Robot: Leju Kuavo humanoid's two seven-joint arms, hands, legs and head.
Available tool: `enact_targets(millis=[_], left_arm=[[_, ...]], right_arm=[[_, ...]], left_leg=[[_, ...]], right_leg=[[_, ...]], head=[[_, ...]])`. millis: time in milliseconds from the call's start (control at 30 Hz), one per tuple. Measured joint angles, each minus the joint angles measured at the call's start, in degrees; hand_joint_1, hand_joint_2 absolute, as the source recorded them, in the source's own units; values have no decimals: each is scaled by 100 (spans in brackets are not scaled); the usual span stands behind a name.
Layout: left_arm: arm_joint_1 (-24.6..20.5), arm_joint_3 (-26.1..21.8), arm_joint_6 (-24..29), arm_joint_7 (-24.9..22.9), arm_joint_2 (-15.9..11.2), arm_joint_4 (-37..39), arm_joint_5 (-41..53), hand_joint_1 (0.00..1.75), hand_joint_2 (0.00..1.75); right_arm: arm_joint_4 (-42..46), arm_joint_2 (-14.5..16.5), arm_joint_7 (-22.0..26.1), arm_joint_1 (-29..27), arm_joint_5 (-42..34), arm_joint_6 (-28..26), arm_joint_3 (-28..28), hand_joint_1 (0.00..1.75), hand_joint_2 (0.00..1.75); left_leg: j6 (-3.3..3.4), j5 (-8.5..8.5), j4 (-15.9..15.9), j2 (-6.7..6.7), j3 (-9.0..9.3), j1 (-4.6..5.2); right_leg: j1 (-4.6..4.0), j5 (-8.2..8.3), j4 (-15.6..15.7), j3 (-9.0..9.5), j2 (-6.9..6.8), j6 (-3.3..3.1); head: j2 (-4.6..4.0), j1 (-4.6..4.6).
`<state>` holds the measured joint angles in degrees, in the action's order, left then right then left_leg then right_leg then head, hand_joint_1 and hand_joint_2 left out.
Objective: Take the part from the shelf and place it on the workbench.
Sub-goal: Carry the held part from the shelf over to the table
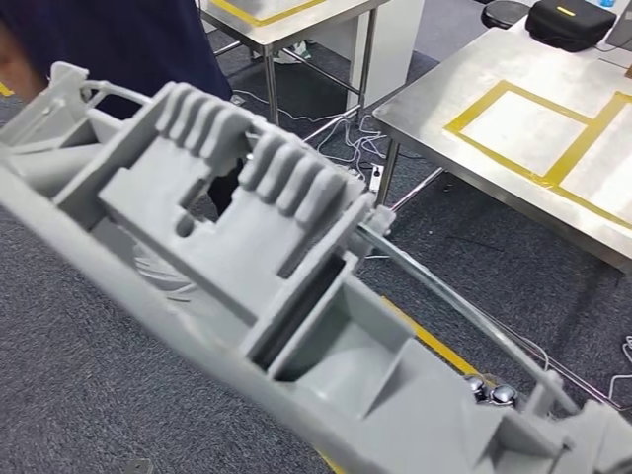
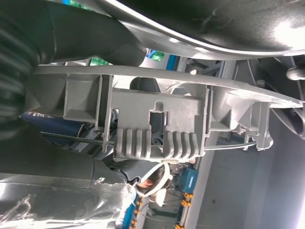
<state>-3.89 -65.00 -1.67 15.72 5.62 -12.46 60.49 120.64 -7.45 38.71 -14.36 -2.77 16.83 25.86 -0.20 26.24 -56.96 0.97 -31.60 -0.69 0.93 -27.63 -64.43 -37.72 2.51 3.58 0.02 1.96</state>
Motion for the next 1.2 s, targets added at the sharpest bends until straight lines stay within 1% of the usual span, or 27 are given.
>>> enact_targets(millis=[33, 67, 100, 133, 167, 233, 267, 300, 333, 400, 467, 533, 567, 600, 633, 667, 700, 767, 833, 933, 1000, 1033, 1067, 1100, 1133, 1167, 1200], left_arm=[[11, -1, -13, 15, -5, 0, 0, 0, 0], [21, -1, -23, 23, -8, 0, 1, 0, 0], [27, -1, -32, 27, -9, 0, 1, 0, 0], [27, -1, -37, 28, -9, 0, 2, 0, 0], [24, -1, -44, 28, -9, 0, 2, 0, 0], [20, -1, -58, 30, -9, 0, 4, 0, 0], [20, -1, -69, 33, -9, 0, 5, 0, 0], [20, -1, -81, 37, -10, 0, 5, 0, 0], [18, -1, -95, 43, -10, 0, 5, 0, 0], [1, -2, -118, 63, -7, 0, 2, 0, 0], [-17, -3, -128, 85, 3, 0, -1, 0, 0], [-15, -3, -122, 93, 16, 0, -1, 0, 0], [-7, -3, -119, 88, 25, 1, 3, 0, 0], [3, -3, -117, 81, 32, 1, 8, 0, 0], [10, -3, -115, 69, 38, 0, 13, 0, 0], [13, -3, -109, 56, 41, 0, 19, 0, 0], [13, -3, -100, 48, 43, 0, 22, 0, 0], [12, -3, -83, 41, 47, 1, 28, 0, 0], [7, -3, -76, 41, 54, 2, 32, 0, 0], [-5, -3, -49, 42, 56, 2, 39, 0, 0], [-12, -3, -19, 45, 48, 2, 42, 0, 0], [-11, -3, -10, 46, 44, 2, 43, 0, 0], [-5, -3, -6, 47, 39, 2, 43, 0, 0], [5, -4, -4, 48, 37, 2, 44, 0, 0], [15, -4, -4, 48, 36, 2, 44, 0, 0], [18, -5, -4, 48, 35, 2, 45, 0, 0], [16, -5, -4, 47, 34, 2, 45, 0, 0]], right_arm=[[-1, 0, 0, 28, -20, -1, 4, 175, 175], [-1, 1, 0, 45, -31, -4, 9, 175, 175], [-2, 1, 0, 52, -36, -8, 14, 175, 175], [-2, 2, -1, 52, -40, -13, 18, 175, 175], [-2, 2, -1, 53, -43, -18, 22, 175, 175], [-2, 3, -3, 60, -49, -26, 27, 175, 175], [-2, 4, -5, 66, -57, -33, 33, 175, 175], [-2, 5, -10, 75, -74, -45, 41, 175, 175], [-2, 6, -23, 86, -107, -56, 49, 175, 175], [-1, 7, -72, 118, -217, -64, 59, 175, 175], [0, 7, -131, 164, -339, -35, 60, 175, 175], [1, 7, -172, 207, -412, 13, 60, 175, 175], [1, 7, -190, 221, -435, 37, 59, 175, 175], [1, 7, -206, 227, -453, 60, 57, 175, 175], [1, 7, -223, 227, -469, 79, 54, 175, 175], [1, 7, -235, 226, -483, 93, 51, 175, 175], [2, 8, -244, 227, -492, 100, 49, 175, 175], [5, 14, -254, 228, -502, 104, 47, 175, 175], [7, 21, -256, 228, -503, 103, 44, 175, 175], [8, 30, -256, 205, -502, 100, 35, 175, 175], [9, 32, -253, 197, -501, 97, 28, 175, 175], [9, 32, -252, 200, -501, 97, 26, 175, 175], [9, 33, -251, 203, -501, 96, 24, 175, 175], [9, 33, -249, 204, -500, 95, 22, 175, 175], [9, 33, -247, 198, -497, 92, 20, 175, 175], [10, 33, -243, 188, -492, 88, 17, 175, 175], [13, 33, -239, 173, -487, 82, 12, 175, 175]], left_leg=[[18, 3, -1, -61, -1, 14], [25, 5, -3, -128, -1, 28], [30, 7, -5, -193, 1, 39], [31, 11, -6, -254, 7, 46], [27, 16, -7, -309, 18, 49], [0, 38, -10, -403, 52, 62], [-24, 52, -16, -442, 66, 75], [-50, 61, -20, -478, 75, 87], [-77, 62, -19, -517, 80, 97], [-139, 66, -10, -570, 86, 88], [-210, 219, -191, -424, 10, 75], [-260, 587, -839, -219, -293, 65], [-270, 760, -1239, -184, -490, 62], [-276, 850, -1541, -173, -646, 59], [-277, 822, -1652, -169, -713, 56], [-277, 675, -1525, -158, -664, 50], [-279, 459, -1210, -121, -517, 37], [-292, 110, -432, 96, -144, -8], [-268, 40, -55, 270, 25, -33], [-151, 35, -27, 181, 18, -13], [-61, 11, -8, 74, 21, -15], [-24, 6, 0, 15, 22, -15], [-1, 11, 0, -42, 22, -2], [14, 15, -2, -106, 22, 10], [19, 19, -3, -173, 23, 20], [21, 24, -4, -236, 27, 26], [19, 30, -6, -294, 36, 29]], right_leg=[[-5, -209, -404, -179, -108, 5], [-6, -374, -790, -345, -157, 9], [-8, -449, -1037, -444, -178, 9], [-11, -414, -1064, -433, -191, 5], [-16, -278, -848, -298, -213, -5], [-43, 53, -31, 166, -377, -38], [-58, 154, 298, 349, -454, -65], [-73, 198, 491, 450, -504, -90], [-89, 197, 551, 467, -502, -117], [-82, 232, 566, 443, -389, -180], [-50, 267, 592, 433, -297, -240], [-28, 288, 601, 418, -208, -275], [-27, 293, 601, 406, -157, -281], [-26, 299, 601, 397, -99, -282], [-23, 305, 600, 392, -38, -277], [-18, 312, 599, 392, 29, -266], [-8, 319, 598, 393, 94, -251], [-5, 329, 579, 377, 216, -200], [-12, 339, 559, 336, 300, -145], [14, 387, 607, 286, 397, -52], [12, 281, 463, 204, 222, -7], [5, 123, 210, 97, 74, 5], [-4, -88, -164, -65, -73, 13], [-6, -296, -586, -252, -146, 21], [-6, -435, -932, -403, -176, 25], [-8, -466, -1096, -465, -187, 25], [-9, -385, -1025, -409, -197, 19]], head=[[0, -15], [0, -16], [0, -15], [0, -16], [0, -16], [0, -17], [0, -14], [0, -11], [0, -8], [0, -8], [0, -2], [0, 3], [0, 2], [0, 1], [0, 1], [0, 1], [0, 1], [0, 5], [0, -2], [0, -9], [0, -38], [0, -53], [0, -70], [0, -76], [0, -75], [0, -75], [0, -75]])
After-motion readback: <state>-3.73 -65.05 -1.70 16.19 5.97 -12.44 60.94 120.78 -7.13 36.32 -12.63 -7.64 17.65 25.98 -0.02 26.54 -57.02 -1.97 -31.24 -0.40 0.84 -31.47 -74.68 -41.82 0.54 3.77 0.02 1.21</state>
